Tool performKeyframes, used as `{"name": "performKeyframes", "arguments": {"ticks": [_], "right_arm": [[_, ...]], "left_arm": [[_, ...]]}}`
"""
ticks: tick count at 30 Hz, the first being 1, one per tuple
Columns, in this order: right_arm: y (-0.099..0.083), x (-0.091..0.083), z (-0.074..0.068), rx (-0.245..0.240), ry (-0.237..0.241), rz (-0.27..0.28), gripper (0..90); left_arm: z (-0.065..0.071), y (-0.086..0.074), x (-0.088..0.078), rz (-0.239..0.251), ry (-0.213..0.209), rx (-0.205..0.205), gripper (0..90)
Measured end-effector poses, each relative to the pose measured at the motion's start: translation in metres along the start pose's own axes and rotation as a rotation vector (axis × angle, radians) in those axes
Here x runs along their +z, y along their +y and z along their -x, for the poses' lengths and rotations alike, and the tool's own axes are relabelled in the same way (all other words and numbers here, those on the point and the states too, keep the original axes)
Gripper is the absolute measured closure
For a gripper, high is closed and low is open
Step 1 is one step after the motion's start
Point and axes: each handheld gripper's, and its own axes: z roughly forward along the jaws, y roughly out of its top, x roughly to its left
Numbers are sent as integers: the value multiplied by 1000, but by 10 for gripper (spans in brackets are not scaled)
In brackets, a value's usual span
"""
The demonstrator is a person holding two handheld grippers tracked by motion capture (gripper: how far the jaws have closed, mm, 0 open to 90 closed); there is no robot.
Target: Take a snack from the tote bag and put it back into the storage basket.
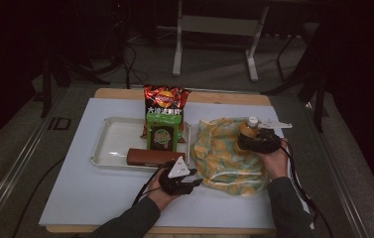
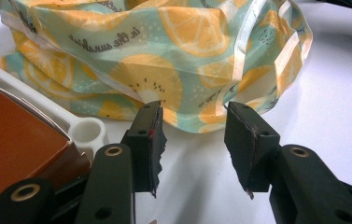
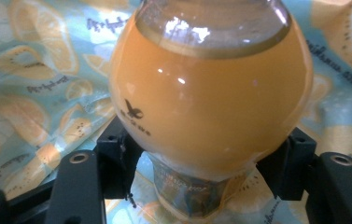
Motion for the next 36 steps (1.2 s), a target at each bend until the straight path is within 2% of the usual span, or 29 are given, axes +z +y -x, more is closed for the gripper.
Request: {"name": "performKeyframes", "arguments": {"ticks": [11, 16, 23, 30, 36], "right_arm": [[0, -2, -16, -47, 29, -18, 382], [-1, -5, -30, -76, 48, -20, 385], [-5, -8, -44, -76, 70, -6, 385], [-4, -7, -63, -95, 67, -12, 382], [-9, -6, -78, -70, 77, -4, 376]], "left_arm": [[0, 0, 0, 1, 0, -1, 561], [0, 0, 0, -2, 0, 1, 561], [0, 0, 0, -4, -1, 1, 561], [0, 0, 0, -3, -2, -1, 560], [0, 0, 0, -3, -1, 0, 559]]}}
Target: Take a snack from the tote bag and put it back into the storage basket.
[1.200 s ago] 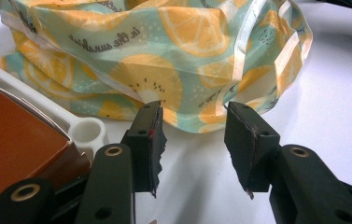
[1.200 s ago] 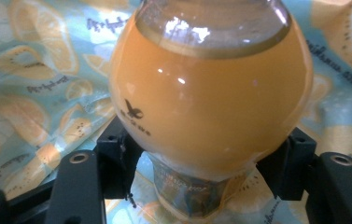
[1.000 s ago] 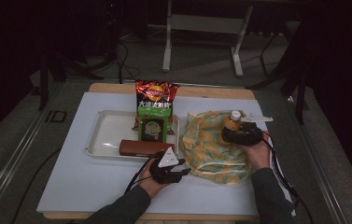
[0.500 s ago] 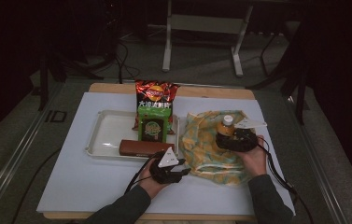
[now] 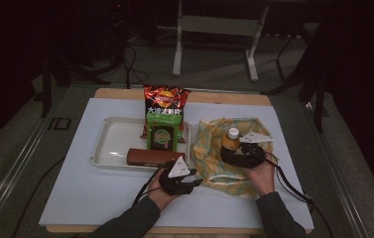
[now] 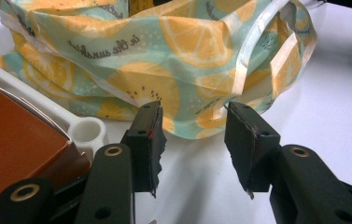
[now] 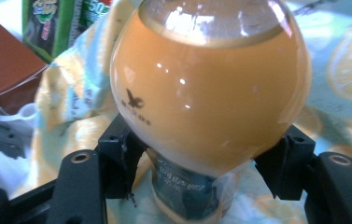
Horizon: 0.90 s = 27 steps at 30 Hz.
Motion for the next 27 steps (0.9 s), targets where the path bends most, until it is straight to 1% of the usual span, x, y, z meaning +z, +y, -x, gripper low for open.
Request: {"name": "performKeyframes", "arguments": {"ticks": [3, 4, 5, 15, 21, 25, 27], "right_arm": [[-1, -1, -7, -22, 12, -10, 374], [-1, -1, -8, -21, 26, -13, 373], [-2, -1, -8, -31, 35, -14, 371], [-5, -13, -12, -71, 18, -31, 360], [-6, -24, -9, -61, 40, -14, 328], [-8, -32, -7, -62, 45, -16, 319], [-10, -36, -5, -64, 39, -19, 320]], "left_arm": [[0, 0, 0, -1, 1, -1, 557], [0, 0, 0, 0, 1, -2, 555], [0, 0, 0, 0, 1, -3, 555], [0, 0, 0, -1, 3, -8, 527], [-1, 0, 0, 1, 4, -15, 514], [-2, 0, 0, 7, -1, -28, 509], [-3, 0, -1, 8, -4, -34, 508]]}}
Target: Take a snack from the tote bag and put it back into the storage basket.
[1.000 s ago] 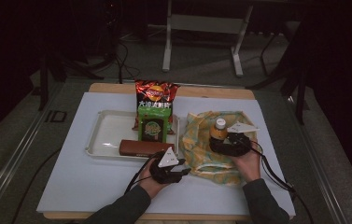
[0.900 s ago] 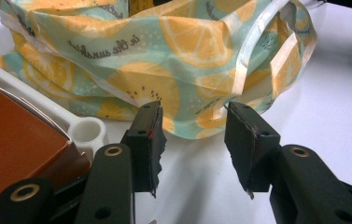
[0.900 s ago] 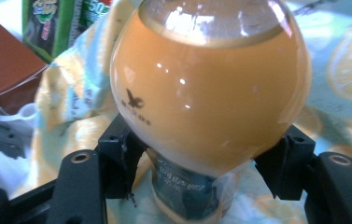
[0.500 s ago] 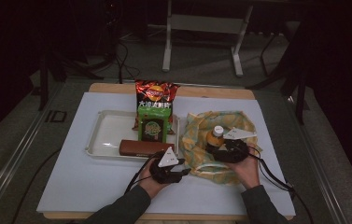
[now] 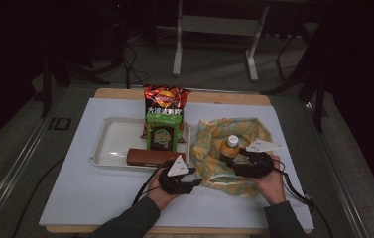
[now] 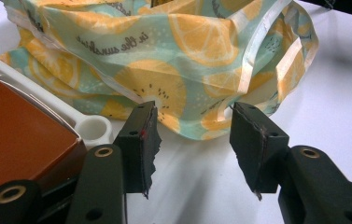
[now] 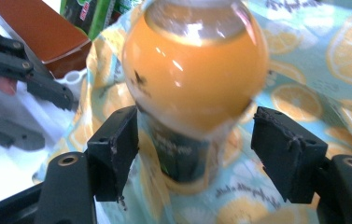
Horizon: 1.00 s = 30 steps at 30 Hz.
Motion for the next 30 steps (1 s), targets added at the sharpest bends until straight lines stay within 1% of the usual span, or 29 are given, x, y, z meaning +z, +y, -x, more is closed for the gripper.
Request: {"name": "performKeyframes", "arguments": {"ticks": [2, 4, 8, 12, 15, 17, 21, 22, 26, 30], "right_arm": [[-3, -5, 1, 3, -7, 3, 336], [-5, -12, 3, 2, -7, 18, 384], [-9, -26, 2, -15, -2, 34, 520], [-18, -32, -2, -39, 17, 21, 618], [-26, -31, -4, -61, 32, -3, 681], [-31, -29, -6, -74, 32, -22, 713], [-34, -24, -7, -86, 40, -39, 774], [-35, -23, -8, -92, 43, -42, 780], [-37, -20, -9, -107, 47, -53, 812], [-39, -19, -8, -103, 54, -52, 824]], "left_arm": [[1, 1, -1, 11, -14, -15, 506], [4, 3, -1, 16, -19, -10, 505], [8, 10, -6, 32, -26, 3, 501], [10, 18, -11, 45, -19, 12, 501], [10, 25, -14, 59, -15, 11, 498], [10, 29, -15, 65, -14, 13, 496], [9, 41, -14, 68, -12, 30, 482], [9, 44, -13, 68, -15, 29, 477], [8, 58, -10, 60, -17, 52, 454], [7, 71, -4, 52, -14, 63, 438]]}}
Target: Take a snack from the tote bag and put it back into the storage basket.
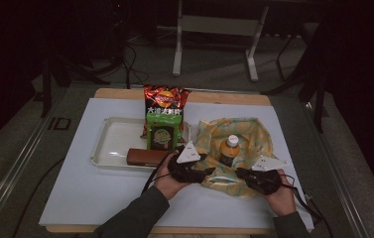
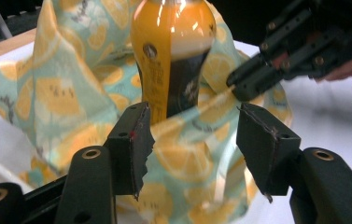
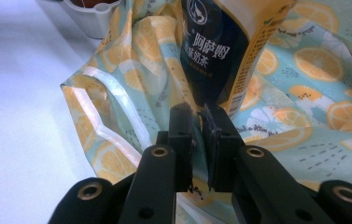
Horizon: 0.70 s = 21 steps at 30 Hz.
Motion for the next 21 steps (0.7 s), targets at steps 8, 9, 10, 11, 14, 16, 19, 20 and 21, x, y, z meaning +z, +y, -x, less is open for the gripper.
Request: {"name": "performKeyframes", "arguments": {"ticks": [8, 9, 10, 11, 14, 16, 19, 20, 21], "right_arm": [[-3, 1, 1, 5, 8, 1, 815], [-3, 1, 1, 2, 7, 1, 813], [-3, 1, 1, 2, 7, -1, 812], [-4, 1, 1, 2, 8, -1, 811], [-4, 1, 1, 1, 11, 1, 809], [-4, 1, 1, 2, 12, 0, 806], [-5, 1, 1, 3, 15, 0, 804], [-5, 1, 1, 3, 17, 0, 803], [-5, 1, 1, 3, 17, 0, 802]], "left_arm": [[-4, 19, 14, 5, 7, -4, 381], [-4, 21, 16, 5, 6, -8, 373], [-4, 23, 18, 4, 2, -12, 365], [-4, 25, 20, 1, 3, -13, 356], [-3, 30, 26, 3, 6, -10, 338], [-3, 33, 30, 6, 12, -15, 327], [-3, 36, 37, 5, 18, -23, 303], [-2, 37, 39, 7, 23, -27, 290], [-2, 38, 42, 10, 22, -33, 281]]}}
